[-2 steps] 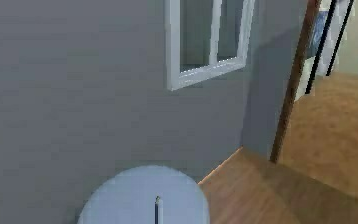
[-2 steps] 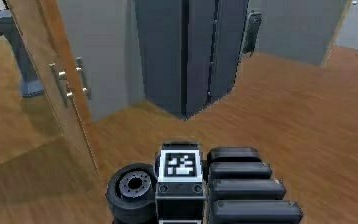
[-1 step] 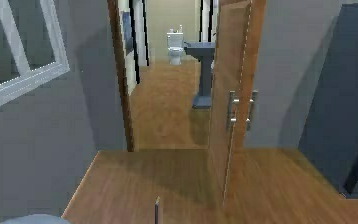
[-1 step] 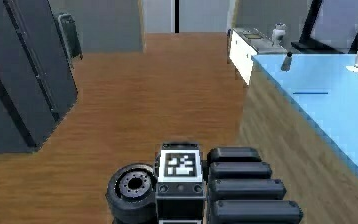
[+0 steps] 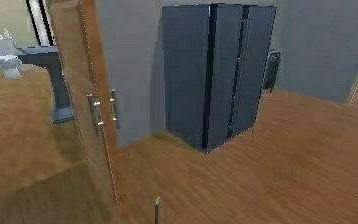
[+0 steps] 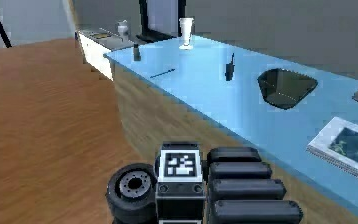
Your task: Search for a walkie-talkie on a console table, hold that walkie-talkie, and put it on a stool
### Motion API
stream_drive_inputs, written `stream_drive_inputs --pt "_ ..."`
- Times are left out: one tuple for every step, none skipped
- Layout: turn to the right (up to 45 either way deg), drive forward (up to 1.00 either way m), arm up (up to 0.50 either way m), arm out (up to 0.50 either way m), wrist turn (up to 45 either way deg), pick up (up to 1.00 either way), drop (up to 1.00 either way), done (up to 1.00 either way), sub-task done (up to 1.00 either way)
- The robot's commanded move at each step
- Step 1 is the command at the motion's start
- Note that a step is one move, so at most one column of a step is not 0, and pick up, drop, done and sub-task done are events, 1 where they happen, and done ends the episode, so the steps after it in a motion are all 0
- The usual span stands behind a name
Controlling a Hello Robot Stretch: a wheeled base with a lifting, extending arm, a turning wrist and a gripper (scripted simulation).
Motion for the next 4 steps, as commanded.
stream_drive_inputs --pt "-45.0 0.0 0.0 0.0 0.0 0.0 0.0 0.0 0.0" --pt "-45.0 0.0 0.0 0.0 0.0 0.0 0.0 0.0 0.0" --pt "-42.0 0.0 0.0 0.0 0.0 0.0 0.0 0.0 0.0" --pt "45.0 0.0 0.0 0.0 0.0 0.0 0.0 0.0 0.0"
